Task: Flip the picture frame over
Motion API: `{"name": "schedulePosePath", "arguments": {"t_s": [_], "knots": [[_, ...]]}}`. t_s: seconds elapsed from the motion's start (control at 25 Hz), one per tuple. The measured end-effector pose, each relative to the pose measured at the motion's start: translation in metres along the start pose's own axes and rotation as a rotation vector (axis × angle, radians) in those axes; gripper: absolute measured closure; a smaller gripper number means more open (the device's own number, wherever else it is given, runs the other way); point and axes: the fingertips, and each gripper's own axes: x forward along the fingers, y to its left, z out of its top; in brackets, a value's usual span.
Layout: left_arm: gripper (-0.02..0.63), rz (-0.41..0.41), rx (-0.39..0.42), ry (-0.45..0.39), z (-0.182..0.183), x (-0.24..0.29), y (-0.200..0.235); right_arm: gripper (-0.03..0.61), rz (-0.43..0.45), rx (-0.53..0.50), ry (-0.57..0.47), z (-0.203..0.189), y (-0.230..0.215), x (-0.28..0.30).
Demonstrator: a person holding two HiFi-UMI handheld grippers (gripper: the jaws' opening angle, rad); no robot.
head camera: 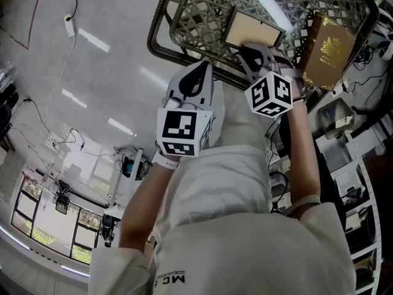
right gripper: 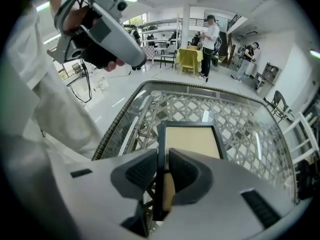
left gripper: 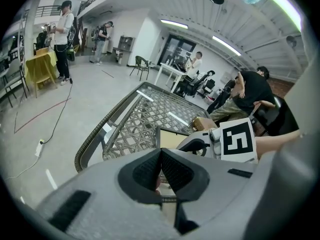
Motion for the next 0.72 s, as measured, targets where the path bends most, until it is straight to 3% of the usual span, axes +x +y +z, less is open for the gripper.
{"name": "schedulePosePath", "arguments": {"t_s": [0.32,0.72], "knots": [[0.594,0.0,0.004,0.004,-0.0037,-0.0016,-0.0012,0.514,-0.015,-0.007,0.008,0.0008,0.0006,-0.0001],[0.594,-0.004,0.002,-0.006,-0.0075,-0.0062,-0.0055,0.525,-0.01,0.061,-0.002,0.0035,0.0002,-0.0015]]}}
